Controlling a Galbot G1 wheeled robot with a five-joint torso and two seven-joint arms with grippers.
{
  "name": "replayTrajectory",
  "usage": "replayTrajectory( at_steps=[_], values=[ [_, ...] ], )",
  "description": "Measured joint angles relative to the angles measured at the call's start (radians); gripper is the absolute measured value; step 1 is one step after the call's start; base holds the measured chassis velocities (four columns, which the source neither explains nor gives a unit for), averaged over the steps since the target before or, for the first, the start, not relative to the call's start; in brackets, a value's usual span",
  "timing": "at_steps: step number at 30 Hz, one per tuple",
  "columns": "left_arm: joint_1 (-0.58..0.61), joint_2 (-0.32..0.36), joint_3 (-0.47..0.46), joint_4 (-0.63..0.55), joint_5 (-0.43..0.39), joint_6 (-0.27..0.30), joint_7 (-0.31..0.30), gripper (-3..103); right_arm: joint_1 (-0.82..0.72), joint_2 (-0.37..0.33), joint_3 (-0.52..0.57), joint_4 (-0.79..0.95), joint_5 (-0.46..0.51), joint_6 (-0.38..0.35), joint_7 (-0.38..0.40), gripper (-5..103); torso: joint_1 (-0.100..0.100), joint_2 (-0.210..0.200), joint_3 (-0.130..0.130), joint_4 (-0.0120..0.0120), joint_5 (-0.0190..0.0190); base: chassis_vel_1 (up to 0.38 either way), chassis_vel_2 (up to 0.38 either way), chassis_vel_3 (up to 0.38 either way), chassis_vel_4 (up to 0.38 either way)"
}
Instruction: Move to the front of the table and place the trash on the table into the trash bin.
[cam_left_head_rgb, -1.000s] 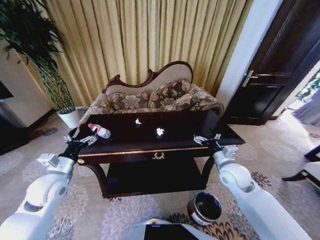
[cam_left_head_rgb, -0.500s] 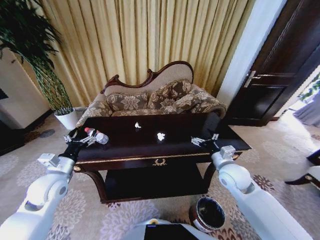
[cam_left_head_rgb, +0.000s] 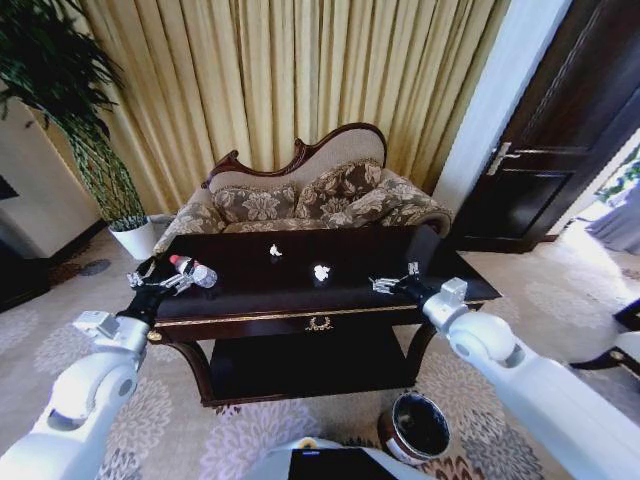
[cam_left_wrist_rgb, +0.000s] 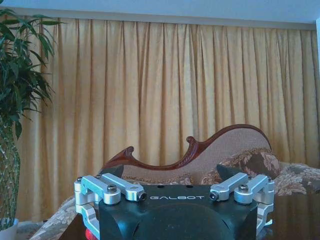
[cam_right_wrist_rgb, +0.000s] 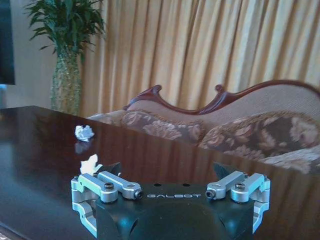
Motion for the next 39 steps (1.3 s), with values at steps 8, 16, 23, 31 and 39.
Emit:
replayTrajectory(
  at_steps=[8,16,23,31,39],
  values=[
    [0.012,-0.003,0.001,-0.022,-0.003,0.014,-0.029,100,0.119,0.035,-0.125,-0.056,0.046,0.0,-0.017,100,0.0,0.0,0.0,0.0,-0.0001,0.0,0.0,0.0,0.0],
    [0.04,-0.007,-0.035,-0.022,-0.008,0.017,-0.041,100,0.3,0.075,-0.313,-0.12,0.064,0.002,-0.026,100,0.0,0.0,0.0,0.0002,-0.0004,0.0,0.0,0.0,0.0],
    [0.05,-0.01,-0.052,-0.021,-0.01,0.017,-0.043,100,0.449,0.13,-0.443,-0.2,0.068,0.001,-0.019,100,0.0,0.0,0.0,0.0003,-0.0002,0.0,0.0,0.0,0.0],
    [0.052,-0.011,-0.06,-0.018,-0.011,0.016,-0.046,100,0.506,0.187,-0.531,-0.249,0.085,-0.015,0.022,100,0.0,0.0,0.0,0.0001,-0.0001,0.0,0.0,0.0,0.0],
    [0.043,-0.008,-0.069,-0.005,-0.01,0.015,-0.049,100,0.503,0.21,-0.553,-0.271,0.076,-0.021,0.046,89,0.0,0.0,0.0,0.0,-0.0001,0.0,0.0,0.0,0.0]
  ],
)
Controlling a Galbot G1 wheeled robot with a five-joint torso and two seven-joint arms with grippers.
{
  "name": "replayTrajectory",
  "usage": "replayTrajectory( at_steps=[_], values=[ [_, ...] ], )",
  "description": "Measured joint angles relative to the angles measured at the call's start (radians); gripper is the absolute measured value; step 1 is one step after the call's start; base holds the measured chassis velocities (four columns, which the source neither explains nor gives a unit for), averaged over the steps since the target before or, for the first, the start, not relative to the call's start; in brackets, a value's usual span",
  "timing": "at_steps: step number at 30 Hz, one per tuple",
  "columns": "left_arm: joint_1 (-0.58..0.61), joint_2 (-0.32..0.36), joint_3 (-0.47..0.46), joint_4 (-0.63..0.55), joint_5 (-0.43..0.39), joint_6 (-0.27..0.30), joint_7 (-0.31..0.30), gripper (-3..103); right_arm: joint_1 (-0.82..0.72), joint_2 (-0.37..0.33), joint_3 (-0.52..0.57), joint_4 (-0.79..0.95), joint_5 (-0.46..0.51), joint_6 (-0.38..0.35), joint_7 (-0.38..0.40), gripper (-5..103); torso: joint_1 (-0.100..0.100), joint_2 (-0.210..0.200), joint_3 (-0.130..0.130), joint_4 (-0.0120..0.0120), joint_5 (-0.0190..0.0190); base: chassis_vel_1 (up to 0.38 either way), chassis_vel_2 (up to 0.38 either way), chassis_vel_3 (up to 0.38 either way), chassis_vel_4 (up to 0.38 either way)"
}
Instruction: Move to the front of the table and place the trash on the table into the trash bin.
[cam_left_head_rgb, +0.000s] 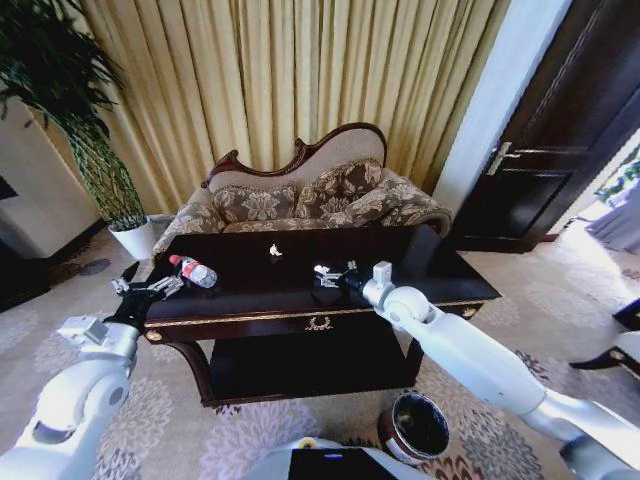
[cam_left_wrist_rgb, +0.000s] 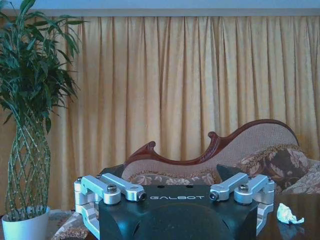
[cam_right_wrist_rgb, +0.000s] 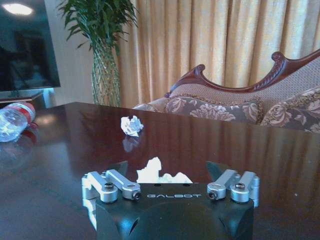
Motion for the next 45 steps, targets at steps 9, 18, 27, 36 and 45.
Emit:
replayTrajectory(
  at_steps=[9,18,27,36,45],
  values=[
    [0.0,-0.001,-0.003,-0.001,-0.001,0.0,0.0,100,-0.021,-0.01,0.006,0.0,-0.016,0.0,0.006,56,0.0,0.0,0.0,0.0,0.0,0.0,0.0,0.0,0.0],
    [-0.007,-0.001,-0.003,0.002,-0.001,-0.001,-0.001,100,-0.052,-0.031,0.026,0.025,-0.034,0.008,0.003,28,0.0,0.0,0.0,-0.0001,0.0001,0.0,0.0,0.0,0.0],
    [-0.008,0.001,-0.003,0.004,-0.001,-0.002,-0.002,100,-0.09,-0.041,0.045,0.05,-0.051,0.021,0.003,1,0.0,0.0,0.0,0.0,0.0,0.0,0.0,0.0,0.0],
    [-0.016,-0.004,0.002,0.01,-0.002,-0.008,0.006,100,-0.179,-0.036,0.225,0.148,-0.044,0.036,0.124,0,0.0,0.0,0.0,0.0003,0.0001,0.0,0.0,0.0,0.0],
    [-0.034,-0.019,0.035,0.02,0.005,-0.021,0.027,100,-0.334,-0.072,0.424,0.196,-0.118,0.094,0.236,0,0.0,0.0,0.0,-0.0003,0.0003,0.0,0.0,0.0,0.0]
  ],
)
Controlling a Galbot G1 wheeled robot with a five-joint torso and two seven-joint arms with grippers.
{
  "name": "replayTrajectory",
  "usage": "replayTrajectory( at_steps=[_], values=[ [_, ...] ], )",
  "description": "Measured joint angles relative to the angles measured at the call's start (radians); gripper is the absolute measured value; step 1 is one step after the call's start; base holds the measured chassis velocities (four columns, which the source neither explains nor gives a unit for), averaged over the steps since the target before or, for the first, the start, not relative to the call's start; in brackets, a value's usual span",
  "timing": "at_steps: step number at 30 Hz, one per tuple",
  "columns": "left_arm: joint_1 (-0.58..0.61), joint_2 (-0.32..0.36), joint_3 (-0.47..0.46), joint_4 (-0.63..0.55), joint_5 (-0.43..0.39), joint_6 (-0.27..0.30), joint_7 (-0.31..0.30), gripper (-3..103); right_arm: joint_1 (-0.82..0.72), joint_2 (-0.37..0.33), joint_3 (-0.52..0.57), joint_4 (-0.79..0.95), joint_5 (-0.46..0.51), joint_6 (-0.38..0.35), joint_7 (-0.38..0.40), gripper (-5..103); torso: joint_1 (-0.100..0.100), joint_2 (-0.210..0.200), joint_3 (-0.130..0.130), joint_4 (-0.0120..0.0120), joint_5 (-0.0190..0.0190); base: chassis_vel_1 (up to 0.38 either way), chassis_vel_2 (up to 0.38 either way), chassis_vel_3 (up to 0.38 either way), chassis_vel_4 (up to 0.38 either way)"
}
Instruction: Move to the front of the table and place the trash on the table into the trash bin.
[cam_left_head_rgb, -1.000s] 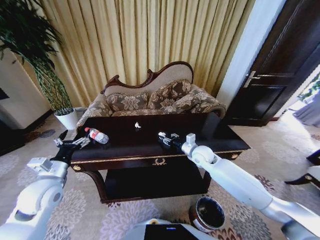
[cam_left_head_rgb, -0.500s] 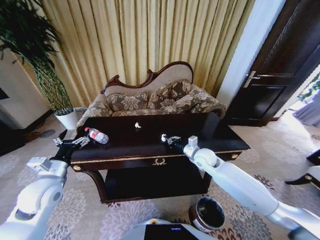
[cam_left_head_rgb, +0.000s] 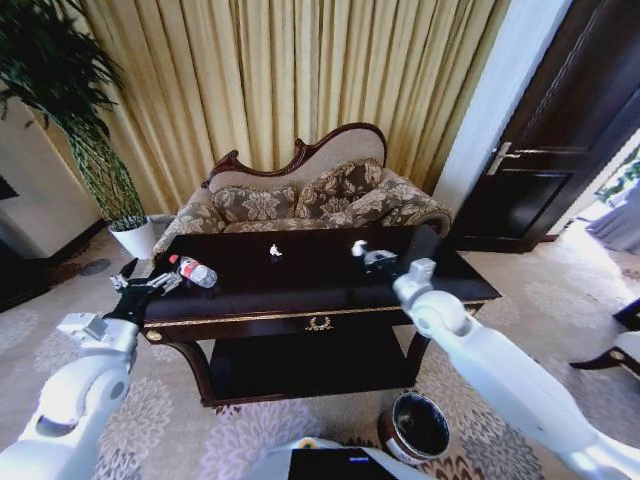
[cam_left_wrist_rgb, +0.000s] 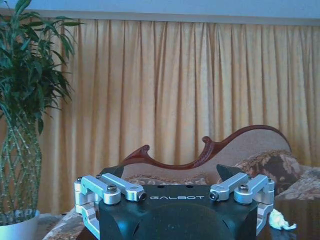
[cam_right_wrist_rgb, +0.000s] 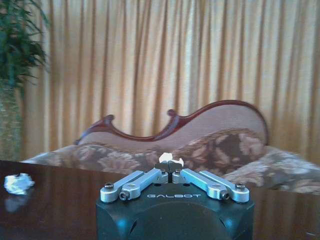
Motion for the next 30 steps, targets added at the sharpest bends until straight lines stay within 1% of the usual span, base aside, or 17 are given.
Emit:
replayTrajectory(
  at_steps=[4,10,19,21,30],
  values=[
    [-0.006,-0.003,0.009,0.003,0.001,-0.003,0.005,100,-0.041,-0.005,0.024,0.022,-0.031,0.01,0.022,0,0.0,0.0,0.0,0.0002,-0.0002,0.0,0.0,0.0,0.0],
    [-0.014,0.01,0.005,0.008,-0.007,-0.004,0.007,100,-0.038,0.008,0.014,0.039,-0.036,0.004,0.061,0,0.0,0.0,0.0,0.0004,-0.0002,0.0,0.0,0.0,0.0],
    [-0.01,0.018,-0.009,0.025,-0.015,-0.01,0.02,100,-0.042,0.015,0.006,0.048,-0.034,-0.008,0.075,0,0.0,0.0,0.0,0.0004,-0.0003,0.0,0.0,0.0,0.0],
    [-0.015,0.02,-0.004,0.03,-0.015,-0.011,0.022,100,-0.046,0.016,0.006,0.054,-0.03,-0.014,0.088,0,0.0,0.0,0.0,0.0003,-0.0004,0.0,0.0,0.0,0.0],
    [-0.027,0.025,0.008,0.033,-0.015,-0.012,0.023,100,-0.05,0.015,0.007,0.056,-0.03,-0.015,0.091,0,0.0,0.0,0.0,0.0003,-0.0003,0.042,-0.052,-0.05,0.052]
  ],
)
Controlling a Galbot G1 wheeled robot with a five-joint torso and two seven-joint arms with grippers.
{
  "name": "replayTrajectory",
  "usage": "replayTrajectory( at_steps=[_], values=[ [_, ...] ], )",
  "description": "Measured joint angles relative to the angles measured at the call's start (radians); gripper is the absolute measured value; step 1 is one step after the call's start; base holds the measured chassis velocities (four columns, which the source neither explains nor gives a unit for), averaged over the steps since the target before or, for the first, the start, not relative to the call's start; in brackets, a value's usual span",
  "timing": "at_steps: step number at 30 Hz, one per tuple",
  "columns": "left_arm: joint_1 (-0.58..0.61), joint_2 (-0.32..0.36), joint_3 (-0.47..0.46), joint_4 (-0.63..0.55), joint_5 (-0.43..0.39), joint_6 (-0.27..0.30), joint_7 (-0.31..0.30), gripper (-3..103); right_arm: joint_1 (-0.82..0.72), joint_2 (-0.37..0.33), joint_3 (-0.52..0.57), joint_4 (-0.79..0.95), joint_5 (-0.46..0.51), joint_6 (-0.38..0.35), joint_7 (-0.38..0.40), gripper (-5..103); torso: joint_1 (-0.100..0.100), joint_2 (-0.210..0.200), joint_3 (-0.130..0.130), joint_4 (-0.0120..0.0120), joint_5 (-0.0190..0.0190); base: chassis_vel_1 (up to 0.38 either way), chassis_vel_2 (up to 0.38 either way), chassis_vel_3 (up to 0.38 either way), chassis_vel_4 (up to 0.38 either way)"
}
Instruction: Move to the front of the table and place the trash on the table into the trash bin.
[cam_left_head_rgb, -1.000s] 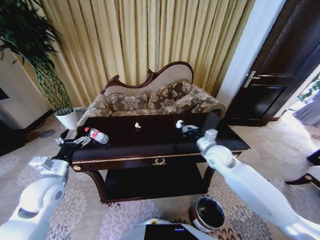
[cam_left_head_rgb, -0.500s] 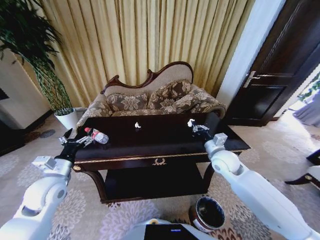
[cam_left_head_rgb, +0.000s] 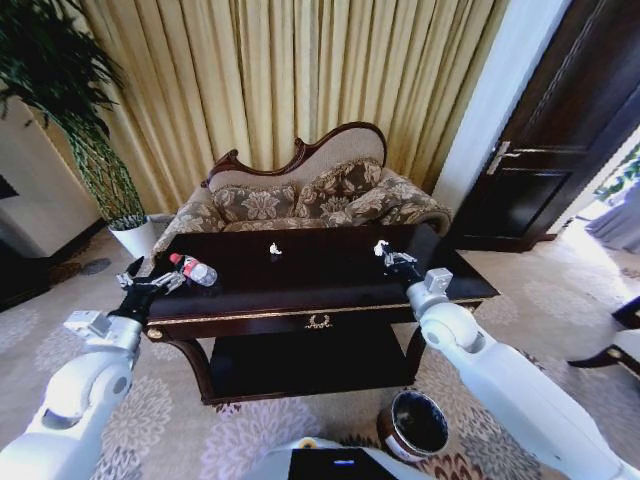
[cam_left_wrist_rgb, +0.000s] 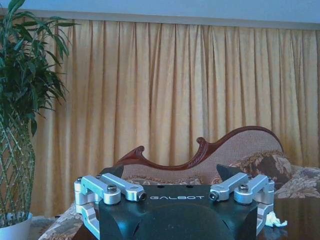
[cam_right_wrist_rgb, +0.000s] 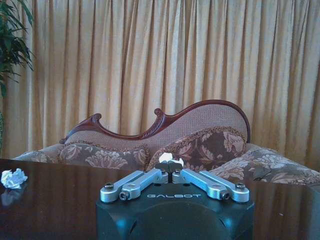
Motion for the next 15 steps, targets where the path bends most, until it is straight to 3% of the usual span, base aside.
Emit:
replayTrajectory(
  at_steps=[15],
  values=[
    [0.003,0.007,-0.002,0.001,0.0,0.0,0.0,100,-0.004,0.023,0.0,-0.012,-0.009,0.0,-0.023,0,0.0,0.0,0.0,0.0001,0.0,0.108,-0.104,-0.115,0.116]
  ],
)
